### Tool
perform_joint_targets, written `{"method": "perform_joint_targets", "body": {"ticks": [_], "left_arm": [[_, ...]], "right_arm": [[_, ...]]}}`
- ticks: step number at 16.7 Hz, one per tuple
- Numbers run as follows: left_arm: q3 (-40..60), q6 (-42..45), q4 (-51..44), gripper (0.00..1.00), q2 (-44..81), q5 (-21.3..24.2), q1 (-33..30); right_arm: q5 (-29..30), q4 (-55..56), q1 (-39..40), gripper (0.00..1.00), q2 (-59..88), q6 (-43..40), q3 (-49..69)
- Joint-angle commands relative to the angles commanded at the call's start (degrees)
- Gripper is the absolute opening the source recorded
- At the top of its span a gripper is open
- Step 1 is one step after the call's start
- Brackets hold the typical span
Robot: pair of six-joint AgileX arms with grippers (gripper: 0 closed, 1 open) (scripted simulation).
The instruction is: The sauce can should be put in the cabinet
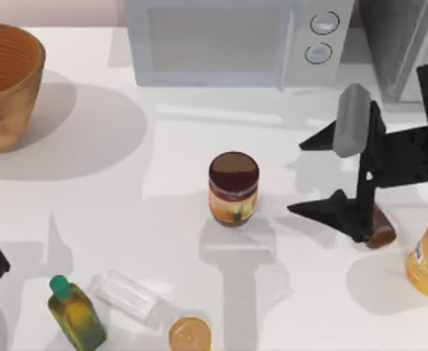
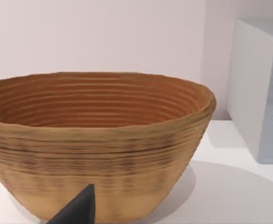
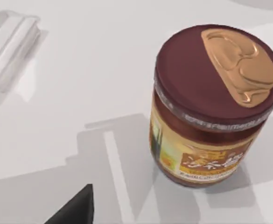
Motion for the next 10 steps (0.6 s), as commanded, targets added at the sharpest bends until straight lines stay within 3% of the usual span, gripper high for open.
{"method": "perform_joint_targets", "body": {"ticks": [5,10], "left_arm": [[0.00,0.00,0.00,1.00,0.00,0.00,0.00],[0.00,0.00,0.00,1.00,0.00,0.00,0.00]], "right_arm": [[-7.33,0.78,1.56,1.00,17.60,-8.16,10.94],[-9.57,1.30,1.96,1.00,23.36,-10.98,14.75]]}}
